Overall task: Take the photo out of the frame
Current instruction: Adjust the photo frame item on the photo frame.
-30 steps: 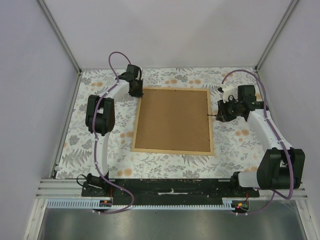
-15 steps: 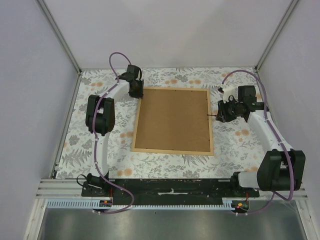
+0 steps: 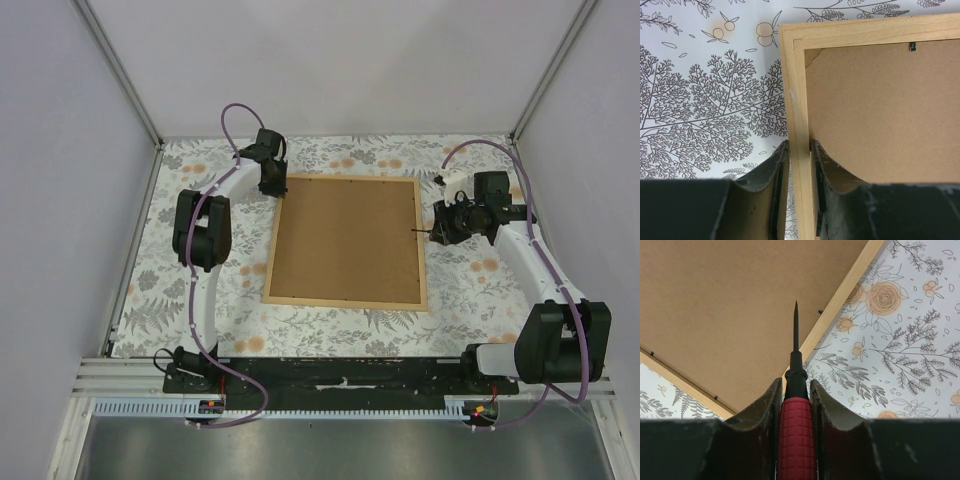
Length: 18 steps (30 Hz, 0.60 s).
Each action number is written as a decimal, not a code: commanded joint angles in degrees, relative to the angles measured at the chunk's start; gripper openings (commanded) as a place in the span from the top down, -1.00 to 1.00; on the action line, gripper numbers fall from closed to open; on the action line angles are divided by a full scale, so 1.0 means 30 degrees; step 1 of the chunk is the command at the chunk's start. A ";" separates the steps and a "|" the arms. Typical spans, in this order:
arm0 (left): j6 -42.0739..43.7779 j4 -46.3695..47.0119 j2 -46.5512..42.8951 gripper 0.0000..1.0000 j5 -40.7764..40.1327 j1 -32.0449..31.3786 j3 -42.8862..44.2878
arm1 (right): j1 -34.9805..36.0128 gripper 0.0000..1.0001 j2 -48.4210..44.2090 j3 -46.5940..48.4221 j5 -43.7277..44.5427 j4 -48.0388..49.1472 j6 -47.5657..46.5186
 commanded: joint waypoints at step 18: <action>-0.2567 0.5016 -0.2788 0.96 0.7486 0.2590 -0.5201 | 0.0385 1.00 -0.0353 0.0209 -0.1884 0.0364 0.0147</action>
